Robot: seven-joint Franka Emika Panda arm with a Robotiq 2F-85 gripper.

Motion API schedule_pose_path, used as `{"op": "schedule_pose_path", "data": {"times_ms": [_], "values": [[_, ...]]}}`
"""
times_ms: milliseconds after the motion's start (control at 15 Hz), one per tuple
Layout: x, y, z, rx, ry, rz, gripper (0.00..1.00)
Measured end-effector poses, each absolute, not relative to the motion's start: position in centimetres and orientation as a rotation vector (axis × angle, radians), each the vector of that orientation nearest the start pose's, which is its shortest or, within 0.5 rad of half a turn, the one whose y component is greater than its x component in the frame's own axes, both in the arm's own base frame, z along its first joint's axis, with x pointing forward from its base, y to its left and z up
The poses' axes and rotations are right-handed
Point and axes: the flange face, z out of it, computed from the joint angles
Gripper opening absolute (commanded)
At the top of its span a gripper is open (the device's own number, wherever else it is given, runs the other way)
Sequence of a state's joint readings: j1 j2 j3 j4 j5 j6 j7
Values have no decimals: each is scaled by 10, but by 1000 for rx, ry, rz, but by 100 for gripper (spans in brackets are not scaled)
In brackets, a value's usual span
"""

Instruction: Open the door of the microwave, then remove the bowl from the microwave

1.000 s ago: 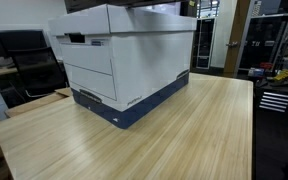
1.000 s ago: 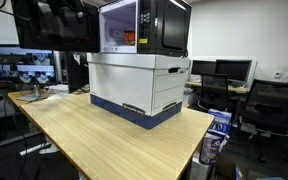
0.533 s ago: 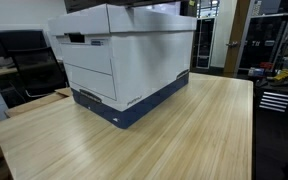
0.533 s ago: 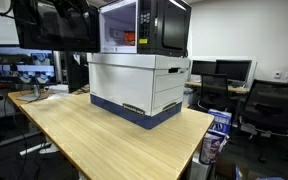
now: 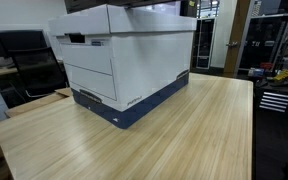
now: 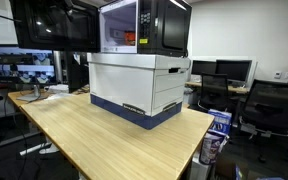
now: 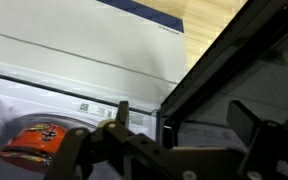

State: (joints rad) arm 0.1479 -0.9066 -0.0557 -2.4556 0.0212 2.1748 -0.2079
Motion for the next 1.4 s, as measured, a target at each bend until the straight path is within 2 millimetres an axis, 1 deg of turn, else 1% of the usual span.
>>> {"op": "schedule_pose_path", "data": {"times_ms": [133,267,400,467,667,933,1000,1133,1200,1400], "values": [[312,44,649,-2879,-513,-958,100],[308,56,647,-2863,-559,-956,100],[309,57,641,-2872,-560,-950,100],[310,52,638,-2886,-539,-948,100],[315,24,633,-2941,-434,-965,100],[314,-37,634,-3022,-243,-974,100],[312,-51,637,-3028,-226,-971,100],[305,-84,645,-3039,-246,-938,100],[303,-94,648,-3034,-249,-935,100],[304,-94,648,-3035,-257,-932,100]]}}
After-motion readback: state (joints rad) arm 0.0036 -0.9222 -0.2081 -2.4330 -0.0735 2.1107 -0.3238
